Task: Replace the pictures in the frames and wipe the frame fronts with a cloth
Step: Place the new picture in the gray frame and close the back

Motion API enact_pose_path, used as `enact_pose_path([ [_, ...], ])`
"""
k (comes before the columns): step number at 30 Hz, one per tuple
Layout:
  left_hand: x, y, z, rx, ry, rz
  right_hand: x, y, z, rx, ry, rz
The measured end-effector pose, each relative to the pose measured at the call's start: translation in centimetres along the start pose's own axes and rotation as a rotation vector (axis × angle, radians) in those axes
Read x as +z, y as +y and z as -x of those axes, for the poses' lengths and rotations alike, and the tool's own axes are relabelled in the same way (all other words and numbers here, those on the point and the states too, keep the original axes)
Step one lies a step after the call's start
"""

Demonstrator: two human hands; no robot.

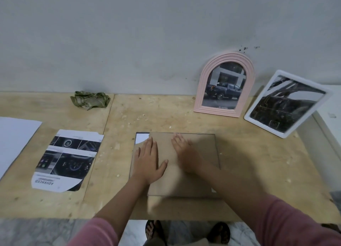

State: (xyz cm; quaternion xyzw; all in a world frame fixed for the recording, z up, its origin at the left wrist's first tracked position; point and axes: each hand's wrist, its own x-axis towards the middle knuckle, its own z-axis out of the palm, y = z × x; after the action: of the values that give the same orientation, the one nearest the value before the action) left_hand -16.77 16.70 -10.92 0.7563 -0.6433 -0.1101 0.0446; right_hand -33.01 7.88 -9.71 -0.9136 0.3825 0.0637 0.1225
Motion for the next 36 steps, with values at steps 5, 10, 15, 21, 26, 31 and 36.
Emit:
enact_pose_path([
  [5,0.3,-2.3,2.2,-0.077,0.022,0.005,-0.1,-2.7,-2.3,-0.035,-0.066,-0.093],
  [10,0.8,-2.7,2.4,-0.083,-0.010,0.010,0.8,-3.1,-2.7,-0.065,0.018,-0.065],
  [15,0.6,-2.9,2.4,-0.064,-0.038,0.013,1.4,-3.2,-2.7,-0.049,0.023,-0.084],
  [21,-0.2,-1.7,3.4,-0.208,-0.029,-0.033,1.1,-2.7,-2.5,-0.049,0.014,-0.110],
  [26,0.8,0.3,6.8,-0.407,0.032,0.046,2.3,-1.6,0.9,-0.101,0.056,-0.072],
  [31,2.0,1.1,7.3,-0.454,0.080,0.053,3.7,-0.4,3.3,-0.100,0.138,-0.079],
  [36,2.1,1.3,7.1,-0.484,0.098,0.032,4.2,-0.2,3.3,-0.115,0.145,-0.130],
])
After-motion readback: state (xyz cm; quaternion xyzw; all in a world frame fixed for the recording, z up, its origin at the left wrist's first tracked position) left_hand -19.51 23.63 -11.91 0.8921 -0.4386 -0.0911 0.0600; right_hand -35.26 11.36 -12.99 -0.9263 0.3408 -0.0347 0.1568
